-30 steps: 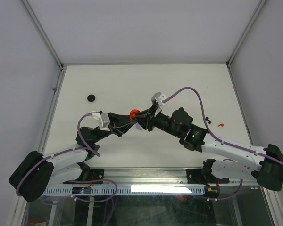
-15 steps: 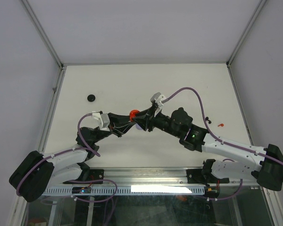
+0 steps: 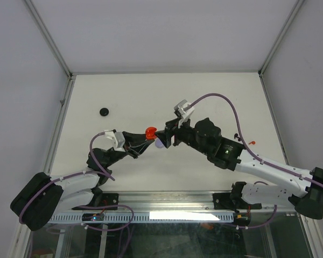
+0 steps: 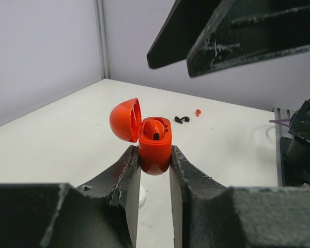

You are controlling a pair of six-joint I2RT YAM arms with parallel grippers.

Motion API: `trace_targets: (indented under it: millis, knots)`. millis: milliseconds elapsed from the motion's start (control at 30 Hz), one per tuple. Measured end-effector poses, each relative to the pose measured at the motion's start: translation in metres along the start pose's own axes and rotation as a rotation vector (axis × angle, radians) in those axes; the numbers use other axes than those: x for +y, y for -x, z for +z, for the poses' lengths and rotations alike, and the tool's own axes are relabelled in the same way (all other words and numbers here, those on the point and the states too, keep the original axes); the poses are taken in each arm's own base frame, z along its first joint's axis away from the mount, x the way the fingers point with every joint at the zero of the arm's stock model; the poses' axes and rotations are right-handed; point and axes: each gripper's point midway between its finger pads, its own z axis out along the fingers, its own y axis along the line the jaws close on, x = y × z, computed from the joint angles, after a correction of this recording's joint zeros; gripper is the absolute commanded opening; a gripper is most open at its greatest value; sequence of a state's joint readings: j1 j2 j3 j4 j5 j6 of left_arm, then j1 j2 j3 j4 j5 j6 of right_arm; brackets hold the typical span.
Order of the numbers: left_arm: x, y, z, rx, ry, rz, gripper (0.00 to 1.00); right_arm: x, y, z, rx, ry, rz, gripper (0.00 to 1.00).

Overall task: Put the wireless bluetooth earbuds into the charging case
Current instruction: Pick up the earbud from the center of the board.

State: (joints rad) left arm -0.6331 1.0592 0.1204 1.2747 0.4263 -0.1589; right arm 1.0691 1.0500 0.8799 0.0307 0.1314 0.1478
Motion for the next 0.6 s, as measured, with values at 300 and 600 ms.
trace_targets:
  millis: [300,600]
  knots:
    - [0.009,-0.013,-0.01,0.034,0.058,0.037,0.0,-0.071,-0.009,-0.027,0.125,-0.32,0.007,0.77]
    - [0.016,-0.022,-0.019,0.062,0.091,0.118,0.0,-0.179,-0.035,-0.082,0.257,-0.729,0.139,0.78]
